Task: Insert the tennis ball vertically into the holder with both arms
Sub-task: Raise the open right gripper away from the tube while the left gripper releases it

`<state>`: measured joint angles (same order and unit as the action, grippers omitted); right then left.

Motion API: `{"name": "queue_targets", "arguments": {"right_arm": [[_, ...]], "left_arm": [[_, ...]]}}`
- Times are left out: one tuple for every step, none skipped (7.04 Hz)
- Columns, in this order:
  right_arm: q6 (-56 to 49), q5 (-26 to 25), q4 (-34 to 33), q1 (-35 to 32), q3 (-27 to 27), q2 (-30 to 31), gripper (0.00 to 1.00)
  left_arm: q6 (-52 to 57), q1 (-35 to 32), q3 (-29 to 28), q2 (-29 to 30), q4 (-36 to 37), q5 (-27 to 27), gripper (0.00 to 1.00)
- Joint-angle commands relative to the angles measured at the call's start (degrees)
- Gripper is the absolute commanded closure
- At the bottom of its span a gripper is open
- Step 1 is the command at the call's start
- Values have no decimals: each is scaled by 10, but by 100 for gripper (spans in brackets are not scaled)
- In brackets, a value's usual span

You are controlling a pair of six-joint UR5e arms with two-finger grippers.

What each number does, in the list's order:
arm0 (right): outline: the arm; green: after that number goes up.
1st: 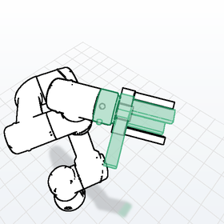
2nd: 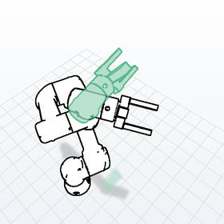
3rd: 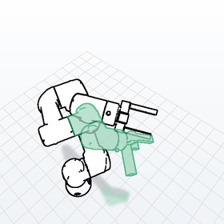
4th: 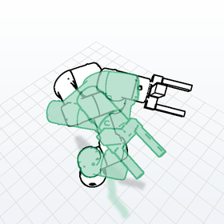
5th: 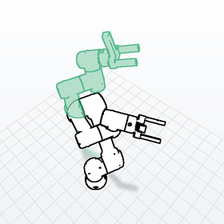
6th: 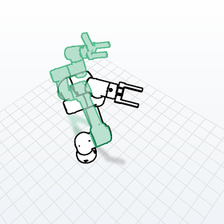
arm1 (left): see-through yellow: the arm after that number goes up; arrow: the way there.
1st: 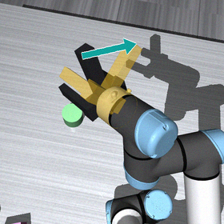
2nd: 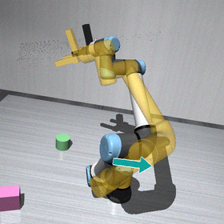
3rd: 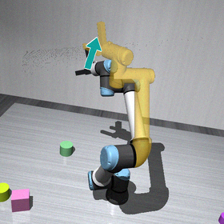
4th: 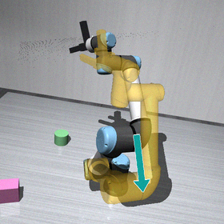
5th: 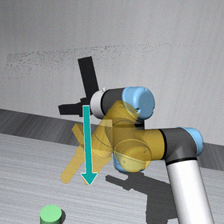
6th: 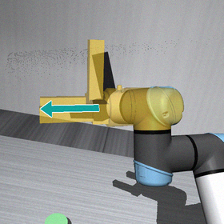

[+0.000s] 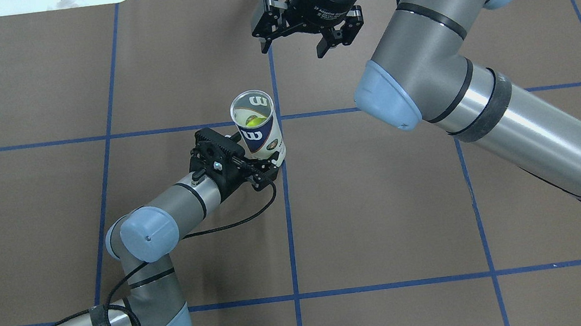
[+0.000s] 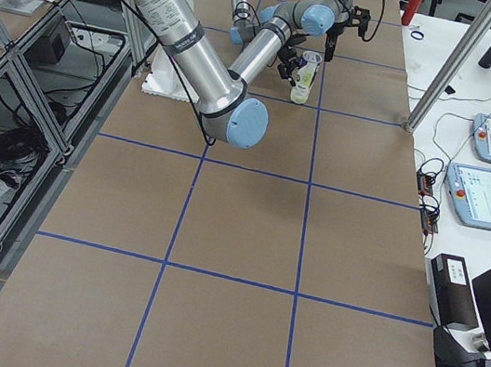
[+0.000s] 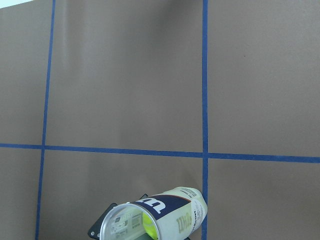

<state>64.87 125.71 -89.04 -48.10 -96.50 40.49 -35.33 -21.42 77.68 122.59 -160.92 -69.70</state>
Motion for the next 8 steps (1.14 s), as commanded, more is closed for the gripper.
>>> {"name": "queue_targets", "arguments": {"right_arm": [[1,1,0,-2,0,0,0],[0,1,0,-2,0,0,0],[0,1,0,-2,0,2,0],[1,1,0,-3,-1,3,0],[1,1,0,-3,-1,3,0],[1,1,0,-4,-5,6,0],[0,2,0,-4,-10,13,0],[0,1,0,-5,-11,13,0]], "left_arm": [[0,1,5,-1,0,0,1],[0,1,5,-2,0,0,1],[0,1,5,-2,1,0,1],[0,1,5,-2,0,0,1],[0,1,8,-2,0,0,1],[0,2,11,-5,0,0,1],[0,8,13,-12,-1,0,1],[0,16,21,-21,-4,0,1]]}}
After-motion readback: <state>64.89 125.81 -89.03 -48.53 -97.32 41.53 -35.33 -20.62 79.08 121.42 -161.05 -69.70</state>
